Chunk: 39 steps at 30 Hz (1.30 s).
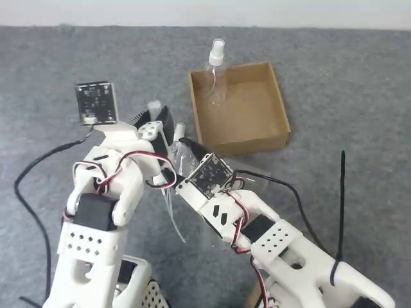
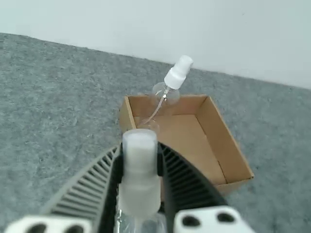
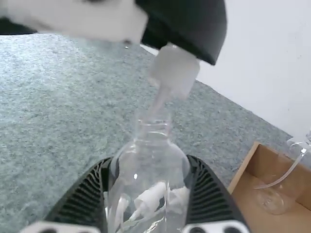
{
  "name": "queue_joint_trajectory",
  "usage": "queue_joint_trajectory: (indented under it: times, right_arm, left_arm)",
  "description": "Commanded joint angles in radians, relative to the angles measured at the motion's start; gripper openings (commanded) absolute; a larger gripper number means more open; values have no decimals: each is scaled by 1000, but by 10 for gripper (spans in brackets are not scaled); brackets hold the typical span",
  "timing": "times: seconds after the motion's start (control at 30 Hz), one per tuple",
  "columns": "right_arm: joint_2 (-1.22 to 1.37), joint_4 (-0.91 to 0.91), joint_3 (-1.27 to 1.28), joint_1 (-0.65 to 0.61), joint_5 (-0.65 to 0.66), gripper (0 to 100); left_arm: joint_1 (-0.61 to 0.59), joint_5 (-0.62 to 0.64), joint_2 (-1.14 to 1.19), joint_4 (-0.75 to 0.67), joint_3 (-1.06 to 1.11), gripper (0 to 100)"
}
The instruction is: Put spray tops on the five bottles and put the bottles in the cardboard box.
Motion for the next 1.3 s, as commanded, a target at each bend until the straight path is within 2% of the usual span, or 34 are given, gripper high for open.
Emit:
queue_joint_trajectory:
  times: [0.0,0.27,0.57,0.8,0.97,1.07,1.17,1.27]
  right_arm:
    - [-35,-21,-2,22,-11,6]
    - [-35,-19,0,48,-12,6]
    - [-35,-21,15,47,-12,6]
    - [-35,-22,17,47,-12,6]
    - [-35,-21,17,47,-12,6]
    - [-35,-21,17,47,-12,6]
    - [-35,-21,17,47,-12,6]
    - [-35,-21,17,47,-12,6]
  left_arm:
    - [3,-32,6,29,-51,14]
    - [64,-35,3,84,-53,77]
    - [17,-37,0,91,-99,90]
    - [14,-38,5,173,-162,224]
    - [2,-38,-2,169,-177,224]
    - [-68,-63,8,115,-216,224]
    - [-137,-89,9,58,-217,179]
    - [-141,-133,41,46,-199,128]
